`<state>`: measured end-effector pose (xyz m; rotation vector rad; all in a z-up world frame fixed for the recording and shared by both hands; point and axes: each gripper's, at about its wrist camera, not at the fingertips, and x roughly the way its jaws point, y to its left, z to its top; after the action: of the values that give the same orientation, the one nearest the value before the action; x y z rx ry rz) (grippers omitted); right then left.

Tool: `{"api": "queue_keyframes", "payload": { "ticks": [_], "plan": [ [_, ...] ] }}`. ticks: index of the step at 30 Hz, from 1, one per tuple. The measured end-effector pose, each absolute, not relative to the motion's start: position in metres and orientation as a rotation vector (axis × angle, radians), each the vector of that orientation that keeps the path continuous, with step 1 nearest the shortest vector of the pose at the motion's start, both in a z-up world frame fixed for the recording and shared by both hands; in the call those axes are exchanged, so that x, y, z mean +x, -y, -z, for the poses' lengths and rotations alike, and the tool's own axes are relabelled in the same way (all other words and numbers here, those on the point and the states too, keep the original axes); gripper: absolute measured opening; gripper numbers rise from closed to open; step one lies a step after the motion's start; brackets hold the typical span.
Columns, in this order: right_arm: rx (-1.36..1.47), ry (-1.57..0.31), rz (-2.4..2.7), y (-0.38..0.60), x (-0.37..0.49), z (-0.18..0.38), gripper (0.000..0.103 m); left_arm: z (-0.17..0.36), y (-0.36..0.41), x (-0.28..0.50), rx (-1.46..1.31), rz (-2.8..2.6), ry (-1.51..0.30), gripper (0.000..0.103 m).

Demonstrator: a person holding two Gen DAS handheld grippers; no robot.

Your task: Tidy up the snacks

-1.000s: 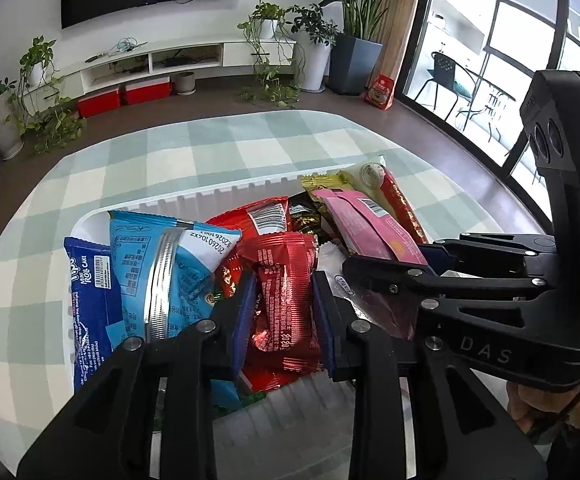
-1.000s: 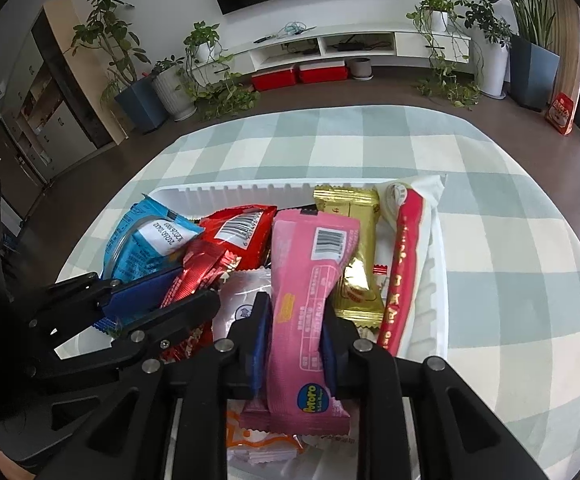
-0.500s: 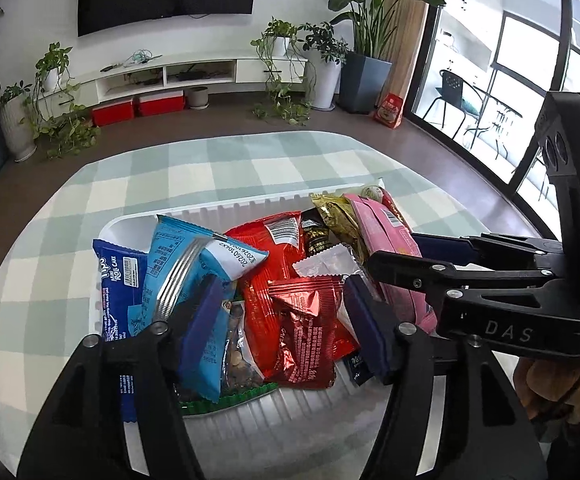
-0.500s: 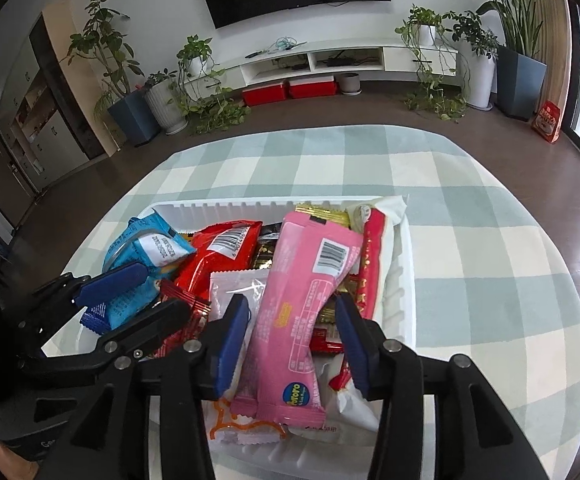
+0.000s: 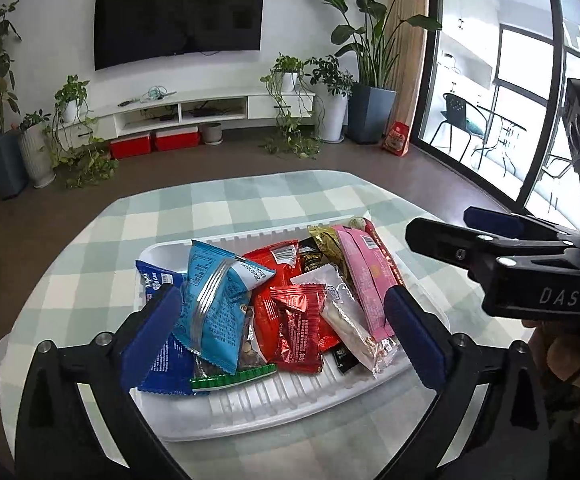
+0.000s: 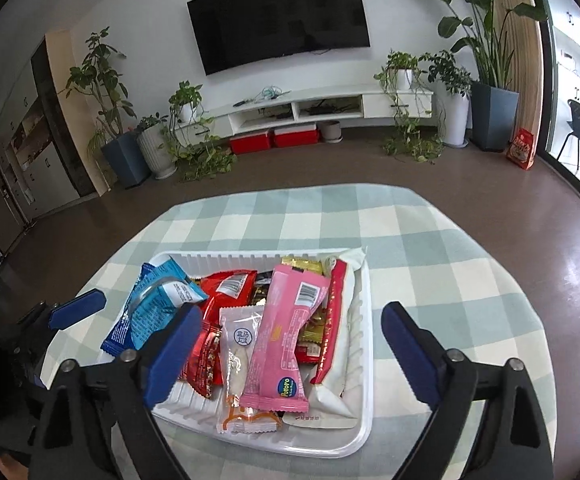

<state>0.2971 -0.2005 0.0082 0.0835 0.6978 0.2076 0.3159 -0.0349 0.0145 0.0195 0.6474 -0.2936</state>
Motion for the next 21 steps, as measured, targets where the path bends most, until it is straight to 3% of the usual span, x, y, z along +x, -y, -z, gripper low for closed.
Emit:
{"api": "queue_keyframes", "payload": {
  "ticks": [4, 14, 21],
  "plan": [
    [0.057, -0.608, -0.156, 0.202, 0.268, -0.032, 0.103, -0.031, 0.030, 0.282, 0.019, 0.278, -0.566, 0.103],
    [0.099, -0.408, -0.081, 0.210, 0.172, -0.078, 0.103, -0.080, 0.029, 0.163, 0.115, 0.018, -0.358, 0.103],
    [0.186, -0.258, -0.132, 0.218, 0.104, -0.106, 0.103, -0.101, 0.018, 0.108, 0.085, -0.022, -0.371, 0.103]
  ]
}}
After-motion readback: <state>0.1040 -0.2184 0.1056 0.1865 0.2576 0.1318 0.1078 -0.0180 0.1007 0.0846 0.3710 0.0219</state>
